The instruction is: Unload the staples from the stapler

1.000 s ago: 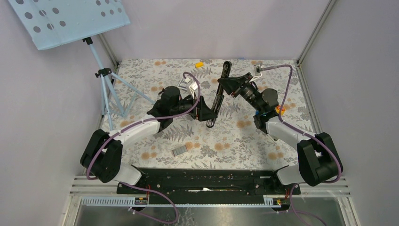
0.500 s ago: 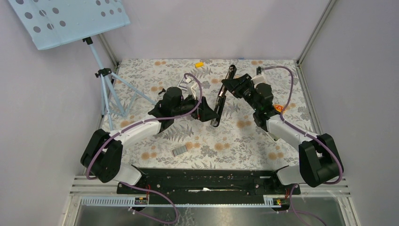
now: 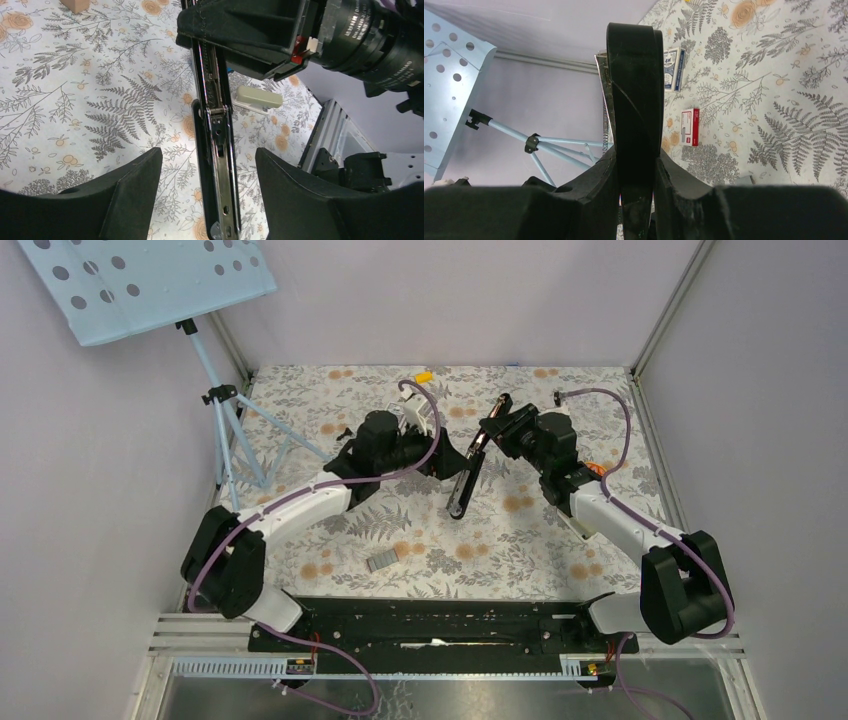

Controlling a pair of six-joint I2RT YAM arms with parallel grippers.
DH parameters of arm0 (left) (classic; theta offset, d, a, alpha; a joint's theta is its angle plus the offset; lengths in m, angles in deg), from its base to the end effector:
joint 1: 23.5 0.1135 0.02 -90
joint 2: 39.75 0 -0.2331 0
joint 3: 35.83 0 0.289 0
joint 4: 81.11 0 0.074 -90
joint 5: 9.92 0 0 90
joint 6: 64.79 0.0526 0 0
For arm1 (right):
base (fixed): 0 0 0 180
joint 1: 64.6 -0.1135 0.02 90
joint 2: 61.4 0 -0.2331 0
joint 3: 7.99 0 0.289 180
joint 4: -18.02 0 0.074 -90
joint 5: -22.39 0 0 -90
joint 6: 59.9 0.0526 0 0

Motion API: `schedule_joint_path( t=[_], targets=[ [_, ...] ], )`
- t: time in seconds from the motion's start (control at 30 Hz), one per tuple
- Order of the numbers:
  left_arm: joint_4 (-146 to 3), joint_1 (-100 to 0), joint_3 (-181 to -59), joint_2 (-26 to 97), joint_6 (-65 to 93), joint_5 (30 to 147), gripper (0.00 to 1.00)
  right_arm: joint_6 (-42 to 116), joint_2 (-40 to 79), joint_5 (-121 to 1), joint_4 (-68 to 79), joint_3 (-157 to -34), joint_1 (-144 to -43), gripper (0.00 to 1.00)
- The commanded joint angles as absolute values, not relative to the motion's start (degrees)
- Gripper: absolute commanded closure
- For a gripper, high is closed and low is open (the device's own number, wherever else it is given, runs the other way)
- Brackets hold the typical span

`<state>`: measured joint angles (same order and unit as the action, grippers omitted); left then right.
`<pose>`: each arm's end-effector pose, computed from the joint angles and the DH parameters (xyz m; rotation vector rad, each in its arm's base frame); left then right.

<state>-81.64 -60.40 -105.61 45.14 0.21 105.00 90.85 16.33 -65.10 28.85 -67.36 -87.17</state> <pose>0.3034 -0.2555 0.2397 0.5286 1.8877 -1.1345 0.3410 0.1442 0.2337 0.5663 1.7438 1.0980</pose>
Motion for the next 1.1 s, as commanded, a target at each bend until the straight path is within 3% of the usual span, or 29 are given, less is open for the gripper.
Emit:
schedule_joint_path(
  t=[0.0,0.5,0.6,0.8,0.93,1.07],
  targets=[
    [-82.5,-61.0,-108.8,46.8,1.3,104.2,0.29,96.3,14.6,-64.6,31.5,-71.3,-87.4,1.00],
    [-81.0,-62.1,-110.8,49.6,1.9,104.7,0.50,100.9,16.7,-62.1,29.7,-71.8,-87.4,1.00],
    [-80.7,-62.3,-110.9,49.9,1.8,104.5,0.62,100.5,16.8,-62.0,29.0,-72.0,-87.5,1.00],
    [-79.2,-62.5,-111.9,51.2,2.1,105.4,1.00,98.7,16.4,-62.5,28.0,-72.2,-87.5,1.00],
    [-78.3,-62.6,-112.0,51.4,2.3,103.8,1.00,94.9,16.1,-63.0,26.6,-72.3,-87.5,1.00],
    [-77.1,-62.6,-112.7,51.7,2.3,100.2,1.00,93.0,15.0,-64.0,25.8,-70.8,-87.5,0.80]
  ],
)
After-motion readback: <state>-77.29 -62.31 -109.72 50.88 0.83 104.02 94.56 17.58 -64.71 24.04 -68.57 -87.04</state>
